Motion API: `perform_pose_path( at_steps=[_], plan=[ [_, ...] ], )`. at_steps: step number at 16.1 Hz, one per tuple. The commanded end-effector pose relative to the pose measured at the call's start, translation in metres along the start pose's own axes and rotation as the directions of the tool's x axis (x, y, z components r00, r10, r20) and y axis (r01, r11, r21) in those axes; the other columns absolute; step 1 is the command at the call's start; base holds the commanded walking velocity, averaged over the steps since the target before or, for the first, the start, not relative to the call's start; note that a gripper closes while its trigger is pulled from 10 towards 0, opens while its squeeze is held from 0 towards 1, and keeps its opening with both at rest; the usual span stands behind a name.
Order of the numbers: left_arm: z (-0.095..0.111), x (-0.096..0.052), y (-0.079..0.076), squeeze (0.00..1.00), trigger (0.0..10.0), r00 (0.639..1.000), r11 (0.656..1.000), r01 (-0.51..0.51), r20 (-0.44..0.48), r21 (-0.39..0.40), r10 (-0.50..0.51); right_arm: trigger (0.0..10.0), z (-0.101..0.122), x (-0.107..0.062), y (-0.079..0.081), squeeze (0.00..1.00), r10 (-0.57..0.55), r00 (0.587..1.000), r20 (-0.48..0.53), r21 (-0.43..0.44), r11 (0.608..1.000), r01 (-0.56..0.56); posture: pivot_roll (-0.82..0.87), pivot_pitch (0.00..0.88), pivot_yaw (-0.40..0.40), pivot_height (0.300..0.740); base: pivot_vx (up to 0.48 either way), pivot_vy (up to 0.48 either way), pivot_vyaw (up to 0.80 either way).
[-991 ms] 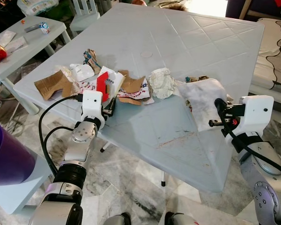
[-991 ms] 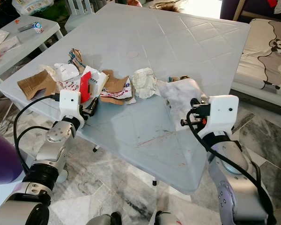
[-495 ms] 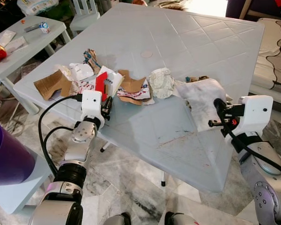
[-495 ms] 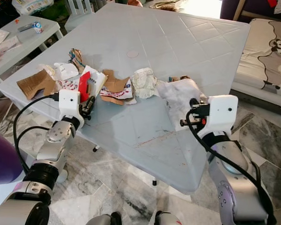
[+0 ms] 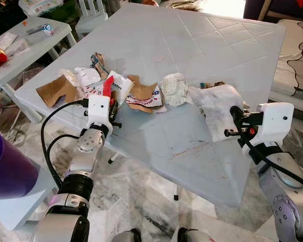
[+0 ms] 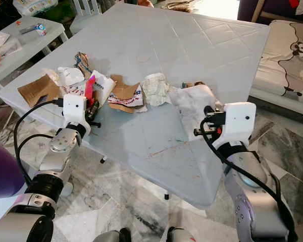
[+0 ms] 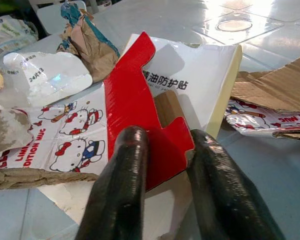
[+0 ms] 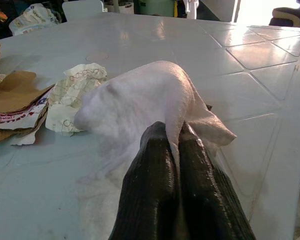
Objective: Picking trash to rubbish bin
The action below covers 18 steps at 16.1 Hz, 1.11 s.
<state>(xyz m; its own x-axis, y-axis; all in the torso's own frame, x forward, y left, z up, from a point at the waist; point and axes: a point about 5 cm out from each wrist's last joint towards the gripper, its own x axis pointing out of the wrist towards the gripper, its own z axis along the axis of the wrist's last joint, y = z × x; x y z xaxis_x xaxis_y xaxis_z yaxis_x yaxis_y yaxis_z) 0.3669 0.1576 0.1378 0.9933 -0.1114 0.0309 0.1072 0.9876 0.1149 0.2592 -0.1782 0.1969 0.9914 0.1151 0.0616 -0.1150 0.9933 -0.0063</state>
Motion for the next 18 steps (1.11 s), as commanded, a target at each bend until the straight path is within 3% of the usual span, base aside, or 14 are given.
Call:
perform_pose_path(
  at_steps=[1,6,11,13,15,18],
  plan=[
    [0.000,0.000,0.006,0.00,0.0,1.000,1.000,-0.024,0.000,0.020,0.024,10.0,0.003,-0.001,0.004,0.00,0.020,1.000,0.010,-0.006,1.000,-0.020,-0.14,0.185,0.063,0.740,0.000,0.000,0.00],
    [0.011,-0.001,0.012,0.00,0.0,0.994,0.993,-0.075,0.084,0.090,0.067,10.0,0.002,-0.001,0.004,0.00,0.019,1.000,0.009,-0.008,1.000,-0.019,-0.14,0.185,0.062,0.740,0.000,0.000,0.00],
    [0.015,-0.001,0.012,0.00,0.0,0.990,0.991,-0.090,0.116,0.099,0.078,10.0,0.002,0.001,0.004,0.00,0.020,1.000,0.010,-0.008,1.000,-0.020,-0.14,0.185,0.061,0.740,0.000,0.000,0.00],
    [0.027,-0.001,0.012,0.00,0.0,0.980,0.985,-0.106,0.184,0.139,0.079,10.0,0.002,0.002,0.004,0.00,0.019,1.000,0.012,-0.006,1.000,-0.019,-0.14,0.184,0.060,0.740,0.000,0.000,0.00],
    [0.042,-0.002,0.019,0.00,0.0,0.955,0.942,-0.202,0.268,0.266,0.129,10.0,0.003,0.003,0.004,0.00,0.019,1.000,0.016,-0.004,1.000,-0.019,-0.14,0.184,0.061,0.740,0.000,0.000,0.00],
    [0.059,-0.006,0.018,0.00,0.0,0.925,0.914,-0.249,0.359,0.320,0.126,10.0,0.002,0.003,0.006,0.00,0.023,1.000,0.018,0.003,1.000,-0.023,-0.13,0.182,0.061,0.740,0.000,0.000,0.00]
  ],
)
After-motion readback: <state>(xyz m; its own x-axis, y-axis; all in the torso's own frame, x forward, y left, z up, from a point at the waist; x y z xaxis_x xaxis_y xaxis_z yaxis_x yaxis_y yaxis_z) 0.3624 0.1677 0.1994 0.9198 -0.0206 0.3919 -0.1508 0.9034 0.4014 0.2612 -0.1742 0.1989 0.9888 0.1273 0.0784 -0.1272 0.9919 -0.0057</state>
